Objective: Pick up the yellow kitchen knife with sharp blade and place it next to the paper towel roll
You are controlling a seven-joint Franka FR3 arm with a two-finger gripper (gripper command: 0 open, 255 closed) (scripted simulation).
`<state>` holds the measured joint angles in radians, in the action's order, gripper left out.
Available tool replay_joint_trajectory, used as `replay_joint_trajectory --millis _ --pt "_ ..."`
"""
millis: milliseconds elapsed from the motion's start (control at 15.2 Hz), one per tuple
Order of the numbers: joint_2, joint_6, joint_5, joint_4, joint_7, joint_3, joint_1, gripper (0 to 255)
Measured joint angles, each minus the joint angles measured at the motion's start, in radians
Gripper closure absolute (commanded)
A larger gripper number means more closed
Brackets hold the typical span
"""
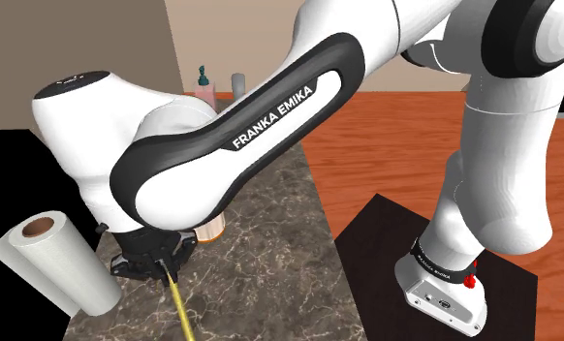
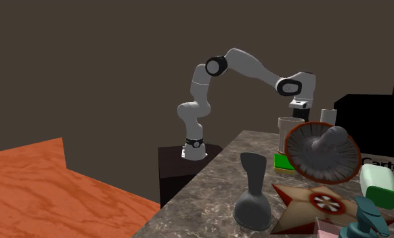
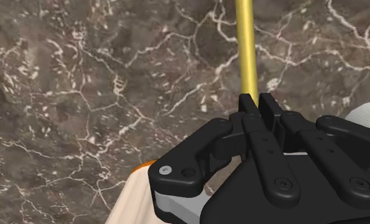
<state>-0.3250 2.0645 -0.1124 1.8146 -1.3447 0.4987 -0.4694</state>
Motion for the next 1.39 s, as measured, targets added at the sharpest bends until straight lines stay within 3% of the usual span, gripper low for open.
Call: replay_joint_trajectory --millis 660,726,1122,1386 --pt "-0.012 0.056 -0.016 0.011 -0.012 -0.001 -0.007 255" --pt "-0.012 0.054 -0.015 0.010 -0.010 0.000 -0.006 0" --pt "-0.033 0.050 -0.019 0.021 -0.011 -0.006 -0.006 0" --pt "0.002 -0.037 0.003 -0.035 0.005 0.002 0.003 0"
